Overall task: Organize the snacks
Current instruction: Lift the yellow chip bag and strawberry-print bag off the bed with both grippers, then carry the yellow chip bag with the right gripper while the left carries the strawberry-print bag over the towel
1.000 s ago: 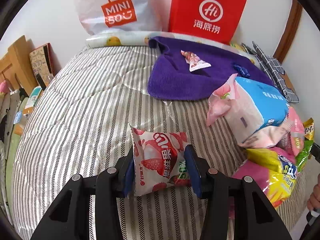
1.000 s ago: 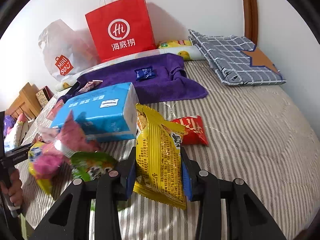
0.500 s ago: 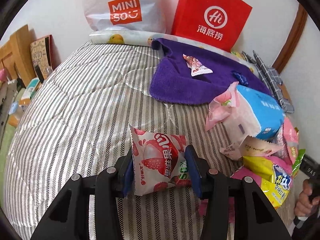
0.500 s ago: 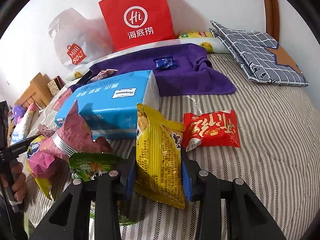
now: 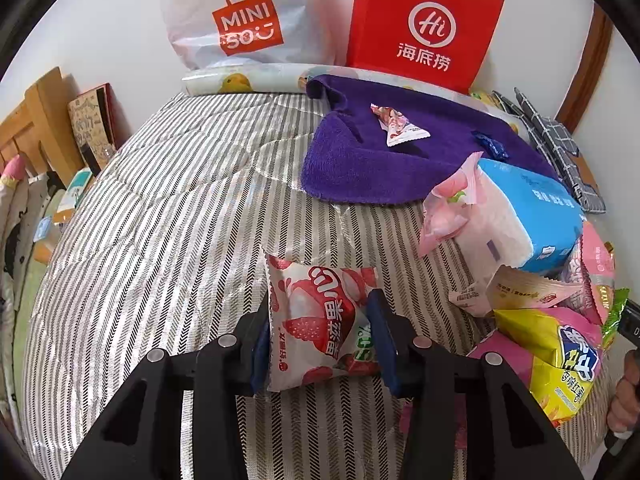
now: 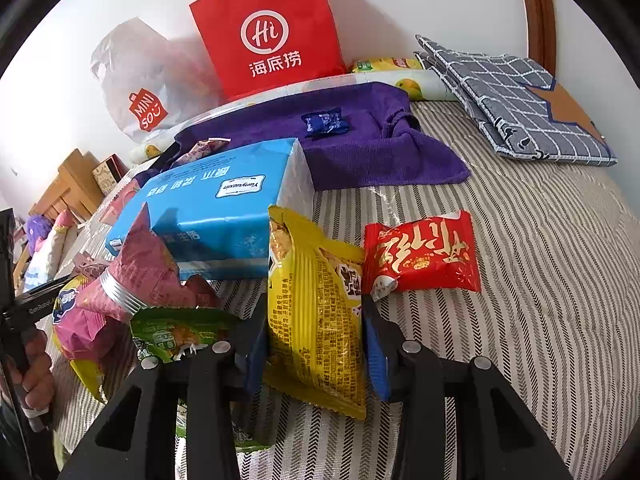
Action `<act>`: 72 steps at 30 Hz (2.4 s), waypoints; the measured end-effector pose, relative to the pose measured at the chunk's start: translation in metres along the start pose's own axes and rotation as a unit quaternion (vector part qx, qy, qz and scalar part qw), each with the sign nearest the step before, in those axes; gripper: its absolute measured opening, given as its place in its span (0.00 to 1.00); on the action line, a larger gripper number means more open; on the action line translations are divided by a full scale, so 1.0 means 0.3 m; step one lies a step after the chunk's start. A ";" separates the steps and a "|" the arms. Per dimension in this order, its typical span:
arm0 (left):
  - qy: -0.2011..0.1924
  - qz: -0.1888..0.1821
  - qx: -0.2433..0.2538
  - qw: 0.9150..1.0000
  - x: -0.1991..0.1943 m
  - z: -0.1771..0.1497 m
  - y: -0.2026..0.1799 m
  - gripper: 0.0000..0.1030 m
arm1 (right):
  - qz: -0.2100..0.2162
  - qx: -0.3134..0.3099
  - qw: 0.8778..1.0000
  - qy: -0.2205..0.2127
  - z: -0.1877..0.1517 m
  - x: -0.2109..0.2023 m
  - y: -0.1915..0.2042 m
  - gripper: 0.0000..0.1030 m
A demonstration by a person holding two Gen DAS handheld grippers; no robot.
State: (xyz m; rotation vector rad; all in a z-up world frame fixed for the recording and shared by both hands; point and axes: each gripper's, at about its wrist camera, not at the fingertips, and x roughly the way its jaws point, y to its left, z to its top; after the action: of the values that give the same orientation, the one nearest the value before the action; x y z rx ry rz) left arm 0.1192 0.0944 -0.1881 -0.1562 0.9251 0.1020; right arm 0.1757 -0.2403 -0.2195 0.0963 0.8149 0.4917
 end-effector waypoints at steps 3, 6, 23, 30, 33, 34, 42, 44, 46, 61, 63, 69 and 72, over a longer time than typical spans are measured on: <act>-0.002 0.004 0.000 1.000 -0.001 -0.002 -0.005 0.40 | -0.002 -0.003 1.000 0.001 -0.001 0.002 0.002 0.40; -0.004 0.000 -0.005 1.000 -0.005 -0.003 0.000 0.40 | -0.010 -0.012 1.000 -0.003 -0.003 0.001 0.011 0.40; -0.002 -0.011 -0.014 1.000 -0.006 -0.003 0.010 0.40 | -0.020 -0.052 0.997 -0.049 -0.025 -0.049 0.064 0.35; -0.002 -0.016 -0.018 1.000 -0.008 -0.005 0.012 0.40 | -0.020 -0.053 0.997 -0.054 -0.026 -0.054 0.066 0.35; -0.002 -0.018 -0.020 1.000 -0.009 -0.004 0.013 0.40 | -0.013 -0.046 0.997 -0.061 -0.027 -0.063 0.059 0.35; -0.002 -0.018 -0.020 1.000 -0.008 -0.005 0.013 0.40 | -0.009 -0.043 0.997 -0.064 -0.028 -0.065 0.054 0.35; -0.002 -0.025 -0.023 0.999 -0.011 -0.003 0.019 0.40 | 0.001 -0.028 0.997 -0.074 -0.029 -0.079 0.042 0.35; -0.002 -0.025 -0.022 0.999 -0.011 -0.003 0.019 0.40 | 0.003 -0.027 0.997 -0.075 -0.029 -0.081 0.042 0.35; -0.002 -0.026 -0.023 0.999 -0.010 -0.002 0.020 0.40 | 0.003 -0.026 0.997 -0.075 -0.030 -0.082 0.041 0.35; -0.002 -0.040 -0.025 0.999 -0.046 -0.006 0.050 0.40 | 0.010 -0.007 0.996 -0.087 -0.023 -0.106 0.029 0.34; 0.000 -0.049 -0.027 0.998 -0.067 -0.010 0.065 0.40 | 0.011 -0.003 0.995 -0.094 -0.026 -0.129 0.034 0.34; -0.009 -0.058 -0.024 0.998 -0.136 -0.009 0.081 0.40 | -0.006 -0.016 0.994 -0.109 -0.004 -0.197 0.073 0.34; -0.013 -0.072 -0.026 0.997 -0.166 0.009 0.076 0.40 | -0.004 -0.028 0.992 -0.119 0.023 -0.236 0.096 0.34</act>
State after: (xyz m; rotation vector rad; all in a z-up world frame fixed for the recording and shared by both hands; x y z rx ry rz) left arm 0.0880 0.1163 -0.1485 -0.2678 0.8839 -0.0050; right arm 0.1285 -0.2464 -0.1595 0.0985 0.5667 0.4836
